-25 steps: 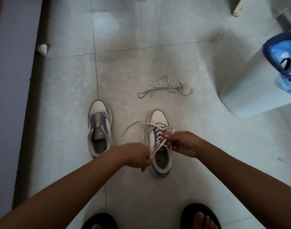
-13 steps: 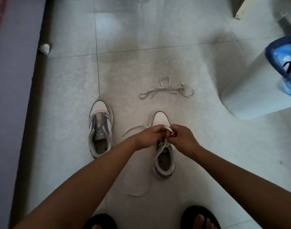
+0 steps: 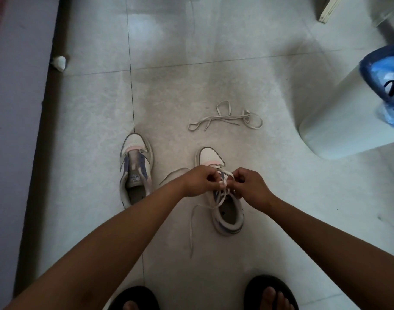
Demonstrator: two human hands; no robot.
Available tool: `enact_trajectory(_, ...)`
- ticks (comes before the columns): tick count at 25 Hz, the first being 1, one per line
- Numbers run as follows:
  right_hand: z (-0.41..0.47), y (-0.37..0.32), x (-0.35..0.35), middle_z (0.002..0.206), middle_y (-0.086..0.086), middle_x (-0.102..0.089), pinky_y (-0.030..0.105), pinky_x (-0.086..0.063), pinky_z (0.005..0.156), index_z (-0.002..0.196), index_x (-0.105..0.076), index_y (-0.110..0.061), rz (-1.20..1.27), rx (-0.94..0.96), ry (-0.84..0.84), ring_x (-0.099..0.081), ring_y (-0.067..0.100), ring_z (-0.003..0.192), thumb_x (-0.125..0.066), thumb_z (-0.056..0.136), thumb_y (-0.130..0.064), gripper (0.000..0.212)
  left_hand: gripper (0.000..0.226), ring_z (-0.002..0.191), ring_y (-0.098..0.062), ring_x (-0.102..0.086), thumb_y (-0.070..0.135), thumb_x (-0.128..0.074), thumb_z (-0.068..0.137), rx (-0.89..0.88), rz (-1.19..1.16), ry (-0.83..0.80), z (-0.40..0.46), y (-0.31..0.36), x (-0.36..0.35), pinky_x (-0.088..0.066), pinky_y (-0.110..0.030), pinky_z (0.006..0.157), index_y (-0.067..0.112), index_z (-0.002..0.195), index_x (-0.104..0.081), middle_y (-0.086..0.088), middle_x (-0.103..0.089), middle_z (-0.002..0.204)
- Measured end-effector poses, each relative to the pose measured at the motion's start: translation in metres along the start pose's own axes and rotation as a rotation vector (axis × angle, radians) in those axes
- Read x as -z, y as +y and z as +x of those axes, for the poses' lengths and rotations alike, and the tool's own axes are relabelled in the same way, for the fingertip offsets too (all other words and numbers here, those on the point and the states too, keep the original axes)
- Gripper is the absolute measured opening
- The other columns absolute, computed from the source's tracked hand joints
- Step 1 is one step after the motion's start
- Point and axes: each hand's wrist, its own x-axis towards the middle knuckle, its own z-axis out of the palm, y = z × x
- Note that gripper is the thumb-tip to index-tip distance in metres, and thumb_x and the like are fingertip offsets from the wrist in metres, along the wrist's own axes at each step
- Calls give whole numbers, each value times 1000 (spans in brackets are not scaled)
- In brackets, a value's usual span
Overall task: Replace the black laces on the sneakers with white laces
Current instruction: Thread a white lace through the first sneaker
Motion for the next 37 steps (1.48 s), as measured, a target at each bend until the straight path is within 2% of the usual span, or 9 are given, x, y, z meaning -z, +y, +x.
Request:
enact_trajectory(4,-3,9,11,64,3,-59,15,-47,49,82,-60,6,38,-77,-37,-54,10,56,-75,79,-16,27,15,74,-15,-49,27,-62,82,37,512,197,-5,-11,14,-35,-26,63,21,73,-52,4,-52,81)
enact_trajectory(8,-7,15,14,66,7,-61,16,-48,51,86,-61,8,87,-116,-67,-55,10,54,-74,80,-18,30,19,66,-19,-57,20,-61,85,322,-182,434,-1,-10,7,-45,-26,55,15,70,-50,-11,-62,79)
enact_trajectory(15,-10,17,25,71,9,-68,16,-51,54,75,-60,-7,78,-156,-147,-62,8,54,-73,81,-21,20,17,91,-27,-61,25,-48,96,92,1058,302,-3,-50,11,-36,-33,65,13,108,-47,-6,-59,105)
enact_trajectory(18,-13,19,27,72,9,-67,17,-50,55,74,-61,-10,122,-172,-181,-62,8,56,-71,83,-21,17,19,72,-23,-61,29,-55,92,261,315,431,-4,-40,13,-40,-28,59,13,83,-52,-10,-65,92)
enact_trajectory(20,-12,19,30,72,6,-68,19,-52,58,77,-63,-9,129,-181,-201,-62,9,58,-69,84,-22,16,18,69,-23,-61,24,-55,91,343,142,450,-4,-38,19,-40,-26,56,13,77,-51,-13,-67,92)
enact_trajectory(24,-15,27,35,72,7,-70,22,-53,63,75,-61,-8,141,-226,-243,-63,12,59,-69,84,-22,18,14,93,-30,-62,17,-43,96,219,980,256,-15,-54,24,-38,-33,67,11,108,-45,-8,-61,104)
enact_trajectory(29,-18,32,42,73,9,-69,21,-53,61,74,-60,-7,132,-256,-293,-64,14,60,-72,81,-20,19,23,95,-26,-62,3,-45,89,130,1218,212,-15,-58,24,-38,-31,70,9,111,-43,-7,-61,105)
enact_trajectory(34,-7,11,37,92,4,-72,28,-51,78,91,-69,-12,533,-261,-221,-67,15,89,-63,86,-27,17,8,79,-24,-56,22,-50,92,120,483,519,-13,-31,32,-41,-33,66,15,94,-48,-4,-58,92)
enact_trajectory(37,1,-12,16,78,3,-67,25,-50,67,100,-68,-11,669,-291,-220,-64,16,72,-55,92,-22,19,17,62,-5,-48,26,-62,87,-59,6,581,-5,8,40,-39,-21,58,21,81,-47,9,-52,73)
